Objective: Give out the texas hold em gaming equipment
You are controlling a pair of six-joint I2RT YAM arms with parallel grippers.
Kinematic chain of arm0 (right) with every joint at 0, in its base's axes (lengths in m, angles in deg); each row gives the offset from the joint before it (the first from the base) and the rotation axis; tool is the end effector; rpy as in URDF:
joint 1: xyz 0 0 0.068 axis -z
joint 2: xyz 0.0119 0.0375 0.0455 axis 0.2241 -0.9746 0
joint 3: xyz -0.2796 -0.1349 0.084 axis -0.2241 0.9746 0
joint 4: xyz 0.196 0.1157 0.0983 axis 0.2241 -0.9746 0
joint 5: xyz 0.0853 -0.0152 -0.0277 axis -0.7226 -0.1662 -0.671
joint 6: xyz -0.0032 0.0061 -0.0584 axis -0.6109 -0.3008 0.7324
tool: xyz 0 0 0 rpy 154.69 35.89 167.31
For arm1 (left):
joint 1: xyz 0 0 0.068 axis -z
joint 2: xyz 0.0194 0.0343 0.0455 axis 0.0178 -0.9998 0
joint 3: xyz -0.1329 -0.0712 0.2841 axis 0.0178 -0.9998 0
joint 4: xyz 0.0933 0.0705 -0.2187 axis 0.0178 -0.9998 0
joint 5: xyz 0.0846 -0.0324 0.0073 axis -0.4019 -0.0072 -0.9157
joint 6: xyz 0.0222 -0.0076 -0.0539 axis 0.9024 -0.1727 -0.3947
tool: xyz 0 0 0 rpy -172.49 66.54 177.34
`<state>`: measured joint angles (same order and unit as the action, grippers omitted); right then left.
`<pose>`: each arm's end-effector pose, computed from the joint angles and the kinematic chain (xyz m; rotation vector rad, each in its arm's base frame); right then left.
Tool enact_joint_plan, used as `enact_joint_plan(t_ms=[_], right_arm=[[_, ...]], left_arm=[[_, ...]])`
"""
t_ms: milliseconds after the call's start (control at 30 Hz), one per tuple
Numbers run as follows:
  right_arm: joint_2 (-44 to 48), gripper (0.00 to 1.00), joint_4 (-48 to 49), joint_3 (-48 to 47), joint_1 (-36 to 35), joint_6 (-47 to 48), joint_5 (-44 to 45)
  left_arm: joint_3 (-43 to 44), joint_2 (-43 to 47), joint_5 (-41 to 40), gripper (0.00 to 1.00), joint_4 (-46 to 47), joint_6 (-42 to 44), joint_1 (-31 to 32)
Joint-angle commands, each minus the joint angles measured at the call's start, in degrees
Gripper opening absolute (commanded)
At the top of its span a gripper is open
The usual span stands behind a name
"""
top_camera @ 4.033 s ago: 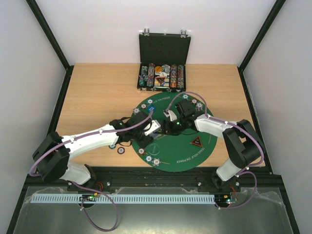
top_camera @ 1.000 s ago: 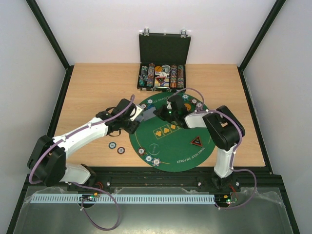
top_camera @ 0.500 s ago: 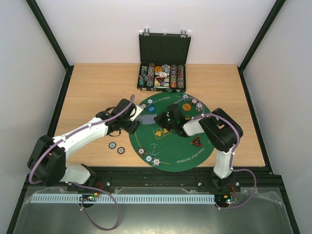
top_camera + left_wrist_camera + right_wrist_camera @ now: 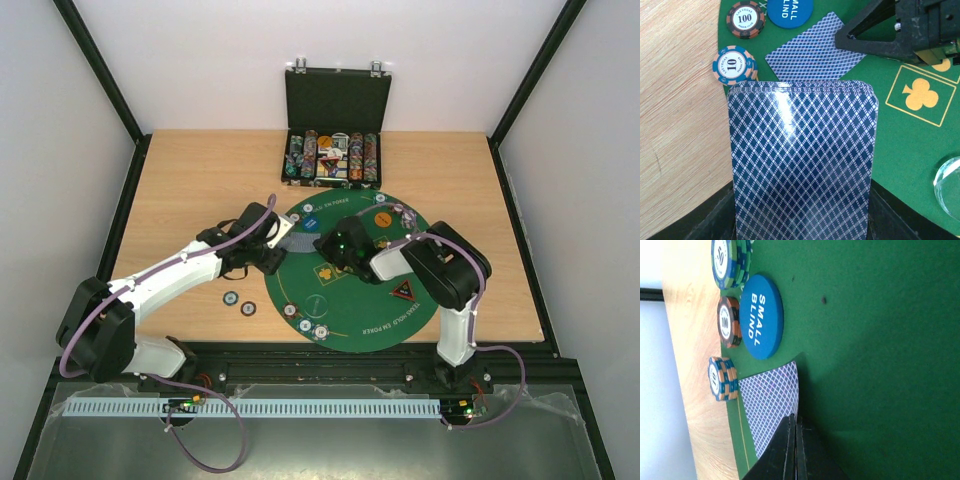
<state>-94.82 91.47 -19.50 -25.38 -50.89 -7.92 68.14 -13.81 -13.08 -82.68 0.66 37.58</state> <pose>0.2880 0.2435 0.1628 0.5091 2.4083 1.3295 0.2115 -0.1547 0.2787 0.8098 2.3547 -0.2076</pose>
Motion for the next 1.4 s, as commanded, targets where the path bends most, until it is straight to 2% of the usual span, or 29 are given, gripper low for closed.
enact_joint_plan(t_ms=[0, 133, 233, 433, 600, 767, 900, 1000, 1133, 1267, 1367], right_arm=[[-2.62, 0.03, 1.61, -2.46, -0.59, -1.62, 2.49], [-2.70, 0.06, 0.78, -2.75, -0.61, -0.86, 2.19], [-1.24, 0.13, -0.76, -2.02, -0.61, -0.04, 3.36], [4.66, 0.42, -4.10, 1.22, -0.61, 1.72, 7.31], [14.69, 0.73, -10.17, 5.60, -0.52, 5.78, 13.72], [29.07, 0.86, -18.23, 9.58, 1.58, 16.04, 17.86], [38.49, 0.88, -25.83, 10.54, 6.81, 25.21, 11.69], [42.13, 0.89, -31.57, 9.40, 10.13, 30.81, 2.64], [40.10, 0.89, -40.42, 4.79, 10.46, 36.88, -12.33], [37.26, 0.90, -40.68, 4.12, 10.27, 37.67, -21.40], [34.53, 0.90, -40.71, 3.31, 9.07, 38.76, -25.00]], left_arm=[[-0.05, 0.21, -0.51, 0.58, -0.41, -0.08, -0.43], [-0.02, 0.30, -0.44, 0.58, -0.45, -0.07, -0.43], [-0.04, 0.19, -0.44, 0.58, -0.41, -0.12, -0.42], [-0.14, 0.37, -0.37, 0.58, -0.34, -0.03, -0.42], [-0.24, 0.63, -0.14, 0.58, -0.24, -0.04, -0.43], [-0.24, 0.91, 1.01, 0.58, -0.15, -0.11, -0.13], [-0.35, 1.36, 3.15, 0.58, 0.28, -0.03, 1.41], [-0.58, 1.03, 3.98, 0.58, 0.55, 0.04, 3.93], [-0.68, 0.29, 4.53, 0.58, 0.73, 0.12, 6.90], [-0.77, -0.20, 5.23, 0.58, 0.78, 0.18, 8.53], [-0.90, -0.24, 5.74, 0.58, 0.88, 0.30, 9.17]])
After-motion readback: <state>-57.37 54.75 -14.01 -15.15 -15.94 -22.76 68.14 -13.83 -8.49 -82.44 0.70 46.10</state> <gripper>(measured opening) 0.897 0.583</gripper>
